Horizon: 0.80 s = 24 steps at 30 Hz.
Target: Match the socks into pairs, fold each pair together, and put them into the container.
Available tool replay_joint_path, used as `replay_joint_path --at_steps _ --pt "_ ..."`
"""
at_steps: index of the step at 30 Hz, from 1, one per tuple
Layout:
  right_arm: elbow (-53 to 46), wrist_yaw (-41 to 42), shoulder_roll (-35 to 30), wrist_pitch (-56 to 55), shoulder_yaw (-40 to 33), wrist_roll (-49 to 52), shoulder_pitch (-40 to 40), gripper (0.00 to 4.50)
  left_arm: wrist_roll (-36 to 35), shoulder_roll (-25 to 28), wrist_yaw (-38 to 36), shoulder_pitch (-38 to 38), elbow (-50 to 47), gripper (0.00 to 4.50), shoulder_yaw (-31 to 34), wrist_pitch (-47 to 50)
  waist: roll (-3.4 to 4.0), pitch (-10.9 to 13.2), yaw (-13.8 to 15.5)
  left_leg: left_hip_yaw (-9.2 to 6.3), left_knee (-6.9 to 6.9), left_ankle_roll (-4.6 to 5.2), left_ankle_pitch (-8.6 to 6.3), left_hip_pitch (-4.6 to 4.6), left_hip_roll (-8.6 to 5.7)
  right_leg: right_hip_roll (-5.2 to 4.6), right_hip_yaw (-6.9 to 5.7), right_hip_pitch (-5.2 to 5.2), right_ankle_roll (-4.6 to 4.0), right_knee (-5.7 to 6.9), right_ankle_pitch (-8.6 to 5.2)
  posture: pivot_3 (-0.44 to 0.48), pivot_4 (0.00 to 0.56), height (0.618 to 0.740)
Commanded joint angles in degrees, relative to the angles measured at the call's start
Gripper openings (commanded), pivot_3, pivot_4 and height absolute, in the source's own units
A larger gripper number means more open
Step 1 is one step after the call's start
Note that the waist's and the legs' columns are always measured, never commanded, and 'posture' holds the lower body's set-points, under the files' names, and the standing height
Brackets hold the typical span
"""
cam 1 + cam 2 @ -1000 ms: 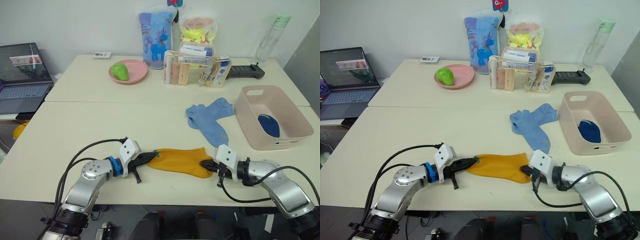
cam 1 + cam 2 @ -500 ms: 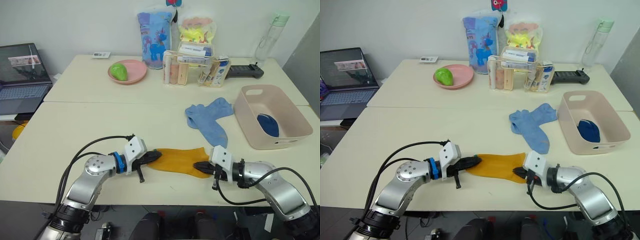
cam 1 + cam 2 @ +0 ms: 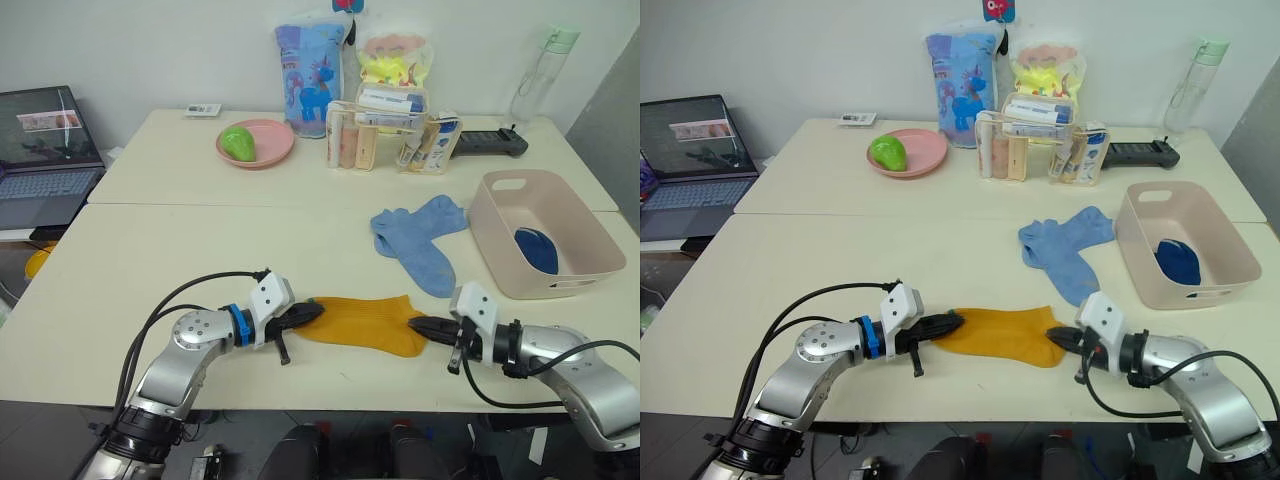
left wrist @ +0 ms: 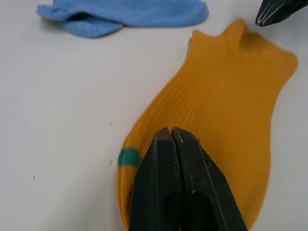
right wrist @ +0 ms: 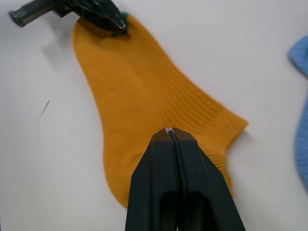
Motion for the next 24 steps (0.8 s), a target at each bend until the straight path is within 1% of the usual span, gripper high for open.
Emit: replay_joint_path --at_steps 1,3,4,7,8,9,13,16,17,18,20,23,24 --pt "-1.0 -1.6 0.1 2.0 -2.6 1.7 1.0 1.31 -2.6 0.0 0.5 -0.7 -3.2 0.18 2.7 0.9 0.00 0.0 0.0 0.00 0.00 0.00 0.00 0.00 0.00 0.00 0.00 0.00 0.00 0.00 0.00 0.000 0.150 0.740" --pt "0.1 -4.1 1.4 3.4 -2.9 1.1 0.9 2.01 -2.5 0.1 0.7 -0.9 -3.2 0.59 3.4 0.9 0.00 0.0 0.0 0.02 0.00 0.00 0.00 0.00 0.00 0.00 0.01 0.00 0.00 0.00 0.00 0.000 0.150 0.740" --pt "0.8 -5.4 2.0 4.3 -2.6 0.5 0.9 2.36 -2.2 -0.1 1.1 -1.1 -3.0 0.89 3.7 0.4 0.00 0.0 -0.1 0.01 0.00 0.00 0.00 0.01 0.00 0.00 0.01 0.00 0.00 0.02 0.00 0.000 0.150 0.740" --pt "1.7 -5.8 2.6 6.2 -1.4 0.5 1.2 3.38 -1.6 -0.5 2.0 -1.0 -3.0 1.82 3.5 -0.3 0.01 0.0 0.0 0.02 0.00 0.00 0.00 0.01 0.00 0.00 0.01 0.00 0.00 0.03 0.00 0.000 0.150 0.740" --pt "1.9 -5.9 2.7 6.5 -1.3 0.6 1.3 3.44 -1.7 -0.6 2.0 -0.9 -3.2 2.19 3.3 -0.2 0.01 0.0 0.0 0.02 0.00 0.00 0.00 0.01 0.00 0.00 0.01 -0.01 0.00 0.03 0.00 0.000 0.150 0.740" --pt "2.3 -6.0 2.9 6.9 -1.0 0.6 1.3 3.44 -1.8 -0.7 2.0 -0.8 -3.3 2.44 3.1 -0.3 0.01 0.0 0.0 0.02 0.00 0.00 0.00 0.00 0.00 0.00 0.01 -0.01 0.00 0.02 0.00 0.000 0.150 0.740" --pt "3.1 -5.4 2.6 5.9 0.2 -0.1 1.9 3.44 -1.7 -1.1 2.4 -0.6 -3.7 2.44 2.8 -0.4 0.01 0.0 0.0 0.01 0.00 0.00 0.00 0.01 0.00 0.00 0.01 0.00 0.00 0.02 0.00 0.000 0.150 0.740" --pt "3.2 -4.0 2.9 4.9 1.6 0.2 2.3 2.82 -1.6 -1.1 2.3 -0.7 -3.7 2.46 3.0 -0.5 0.01 0.0 -0.1 0.01 0.00 0.00 0.00 0.02 0.00 0.00 0.00 0.01 0.00 0.02 0.00 0.000 0.150 0.740" --pt "3.0 -3.7 3.0 5.0 1.8 0.5 2.2 2.42 -1.5 -1.0 2.3 -0.7 -3.6 2.46 3.0 -0.6 0.01 0.0 -0.1 0.01 0.00 0.00 0.00 0.02 0.00 0.00 0.00 0.00 0.00 0.02 0.00 0.000 0.150 0.740" --pt "2.9 -3.6 3.1 5.0 2.0 0.6 2.0 2.21 -1.4 -0.9 2.2 -0.7 -3.5 2.46 3.0 -0.7 0.01 0.0 -0.1 0.01 0.00 0.00 0.00 0.02 0.00 0.00 0.00 0.00 0.00 0.02 0.00 0.000 0.150 0.740" --pt "2.8 -3.7 3.5 5.4 2.4 1.0 1.5 1.46 -1.4 -0.8 2.0 -0.6 -3.6 2.46 3.0 -0.7 0.01 0.0 -0.1 0.02 0.00 0.00 0.00 0.02 0.01 0.00 0.01 0.00 0.00 0.02 0.00 0.000 0.150 0.740" --pt "2.8 -3.4 3.5 5.3 2.9 0.8 1.3 0.55 -1.7 -0.7 1.6 -0.6 -3.9 2.46 2.9 -0.4 0.01 0.0 -0.1 0.01 0.00 -0.01 0.00 0.03 0.00 0.00 0.01 0.00 0.00 0.02 0.00 0.000 0.150 0.740" --pt "2.7 -3.4 3.4 5.4 2.8 0.9 1.2 0.11 -1.8 -0.7 1.5 -0.6 -4.2 2.46 2.8 -0.2 0.01 0.0 -0.1 0.01 0.00 0.00 0.00 0.02 0.00 0.00 0.01 0.00 0.00 0.02 0.00 0.000 0.150 0.740"
